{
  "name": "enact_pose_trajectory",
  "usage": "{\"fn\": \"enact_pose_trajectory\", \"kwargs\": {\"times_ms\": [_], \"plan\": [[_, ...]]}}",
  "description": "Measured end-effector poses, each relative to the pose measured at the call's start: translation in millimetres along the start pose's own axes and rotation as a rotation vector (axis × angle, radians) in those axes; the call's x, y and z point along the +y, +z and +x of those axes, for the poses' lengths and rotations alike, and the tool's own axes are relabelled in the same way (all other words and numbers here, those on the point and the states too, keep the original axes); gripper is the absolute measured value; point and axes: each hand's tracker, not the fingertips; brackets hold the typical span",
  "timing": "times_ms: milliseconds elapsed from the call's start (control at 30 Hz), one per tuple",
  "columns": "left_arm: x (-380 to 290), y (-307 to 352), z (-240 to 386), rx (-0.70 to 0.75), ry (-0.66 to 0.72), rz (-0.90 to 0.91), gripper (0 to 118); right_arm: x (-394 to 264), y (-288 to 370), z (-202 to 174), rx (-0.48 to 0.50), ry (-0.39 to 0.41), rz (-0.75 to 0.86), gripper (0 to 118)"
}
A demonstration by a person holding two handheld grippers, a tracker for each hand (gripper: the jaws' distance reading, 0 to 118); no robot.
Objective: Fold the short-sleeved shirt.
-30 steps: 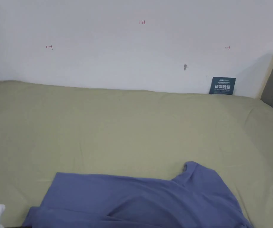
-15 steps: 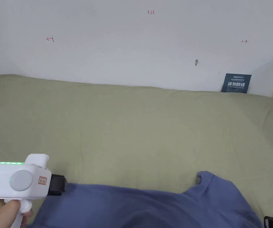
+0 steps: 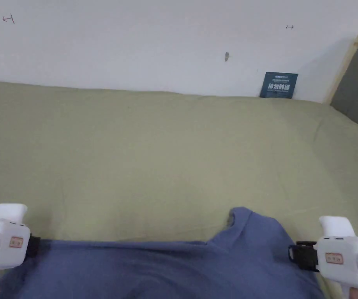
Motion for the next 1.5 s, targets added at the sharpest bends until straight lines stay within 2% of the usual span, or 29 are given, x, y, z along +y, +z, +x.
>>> {"fn": "enact_pose_trajectory", "kwargs": {"times_ms": [33, 67, 100, 167, 267, 333, 400, 433, 467, 533, 633, 733, 1067, 1133, 1300, 1467, 1500], "plan": [[-0.2, -0.5, -0.3, 0.001, 0.003, -0.002, 4, 3.3, -8.0, 2.3, 0.011, -0.006, -0.032, 118], [-0.3, -0.4, -0.4, -0.001, 0.014, -0.004, 4, 5.3, -16.2, 2.9, 0.004, -0.012, -0.051, 111], [0.2, -0.3, -2.2, -0.003, 0.021, -0.003, 4, 5.9, -22.0, 3.9, -0.002, -0.019, -0.003, 109], [-0.2, -0.4, -2.5, -0.006, 0.028, -0.004, 4, 8.3, -37.5, 4.7, -0.04, 0.027, -0.076, 105], [-0.1, -1.8, -4.8, -0.008, 0.034, -0.006, 4, 3.9, -60.2, 11.7, -0.065, 0.032, -0.137, 106], [-0.5, -1.1, -5.0, -0.008, 0.035, -0.005, 4, 1.5, -60.6, 14.2, -0.05, 0.02, -0.156, 97], [-0.3, 2.8, -6.7, -0.01, 0.035, -0.004, 4, -1.1, -53.1, 18.7, -0.041, -0.032, -0.113, 77], [0.1, 8.0, -8.1, -0.014, 0.029, 0.002, 4, 3.5, -38.9, 18.8, -0.016, -0.035, -0.071, 53], [0.1, 14.4, -9.8, -0.02, 0.029, 0.015, 4, 4.1, -31.2, 21.1, -0.007, -0.045, -0.039, 1], [1.2, 28.3, -13.2, -0.031, 0.034, 0.043, 4, 4.3, -15.0, 24.3, 0.032, -0.101, 0.002, 0], [-1.7, 56.0, -17.0, -0.039, 0.022, 0.086, 4, 2.3, 21.2, 17.8, 0.023, -0.051, 0.041, 0], [-15.1, 89.0, -23.3, -0.036, 0.012, 0.123, 4, -7.1, 63.5, 12.9, 0.04, -0.037, 0.084, 0], [-122.1, 181.2, -42.4, -0.078, 0.024, 0.236, 4, -96.9, 180.2, 10.2, 0.077, 0.018, 0.204, 0], [-146.5, 185.2, -45.7, -0.079, 0.017, 0.241, 4, -119.5, 189.5, 9.5, 0.075, 0.05, 0.2, 0], [-197.7, 176.0, -46.8, -0.078, 0.006, 0.242, 4, -175.5, 186.3, 9.3, 0.072, 0.062, 0.149, 0], [-223.2, 156.7, -49.6, -0.088, 0.016, 0.21, 4, -205.1, 163.1, 20.8, 0.07, 0.007, 0.105, 0], [-224.6, 154.6, -50.6, -0.089, 0.021, 0.206, 7, -205.6, 159.4, 22.0, 0.079, -0.004, 0.104, 0]]}}
